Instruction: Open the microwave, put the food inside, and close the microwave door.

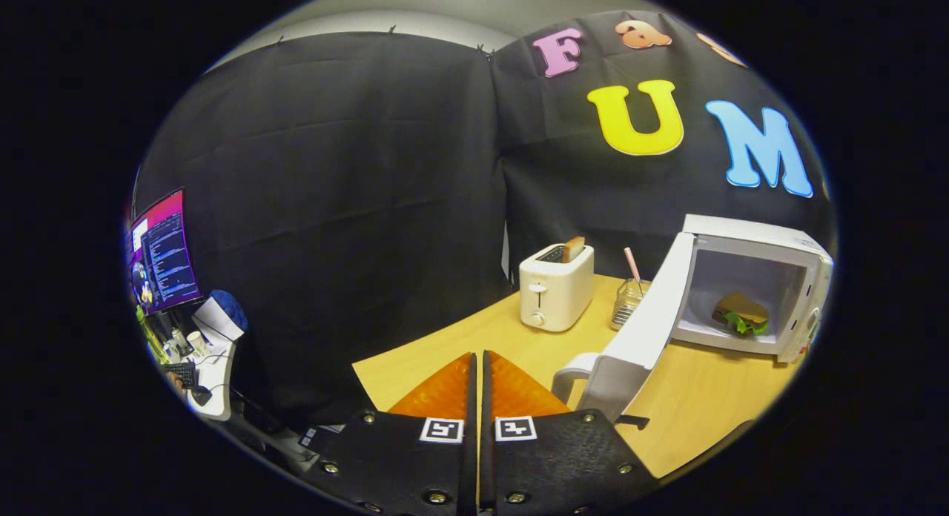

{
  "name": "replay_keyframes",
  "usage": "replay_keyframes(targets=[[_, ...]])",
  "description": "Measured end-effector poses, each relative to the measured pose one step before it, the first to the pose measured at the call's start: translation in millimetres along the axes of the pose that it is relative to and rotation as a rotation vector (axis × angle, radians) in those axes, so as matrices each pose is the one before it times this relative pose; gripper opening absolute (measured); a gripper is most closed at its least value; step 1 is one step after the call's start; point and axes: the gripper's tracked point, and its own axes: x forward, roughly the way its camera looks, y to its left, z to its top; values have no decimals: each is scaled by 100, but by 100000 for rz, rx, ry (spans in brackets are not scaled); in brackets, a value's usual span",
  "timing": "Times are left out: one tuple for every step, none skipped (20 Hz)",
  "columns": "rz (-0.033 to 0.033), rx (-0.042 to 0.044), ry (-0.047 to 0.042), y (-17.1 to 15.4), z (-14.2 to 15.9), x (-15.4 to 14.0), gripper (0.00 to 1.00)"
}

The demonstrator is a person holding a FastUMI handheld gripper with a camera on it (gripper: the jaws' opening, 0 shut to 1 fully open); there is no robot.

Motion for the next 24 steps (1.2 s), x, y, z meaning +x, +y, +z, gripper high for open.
replay_keyframes(targets=[[-1677,-138,703,-573,-247,-174,2],[-1437,421,549,-715,-107,-43,2],[-1935,159,554,-878,-243,-43,2],[-1039,662,437,-774,-150,-87,2],[1596,1745,600,-34,-225,-95,2],[-191,-258,404,-221,-193,-187,0],[-1145,-1658,125,-247,-94,-319,0],[-1236,-1344,320,-426,-171,-397,0],[-581,154,390,-433,-548,-334,0],[-97,1495,394,-386,-351,-263,1],[-194,1553,331,-375,-229,-316,1],[-463,941,-131,-466,16,-374,1],[-801,300,13,-256,-236,-491,1],[-793,74,18,-412,-70,-406,0],[-59,403,150,-318,61,-426,1],[-32,586,239,-435,-146,-129,1],[-45,570,-82,-431,-25,-237,1],[-271,366,-245,-399,-239,-135,1],[-281,144,-287,-383,148,-239,1],[-484,272,-39,-361,36,-239,0],[-583,252,-24,-344,-66,-257,1],[-599,479,-106,-521,54,-161,1],[-629,811,227,-487,-25,-113,1],[-538,863,118,-475,13,-174,1]])
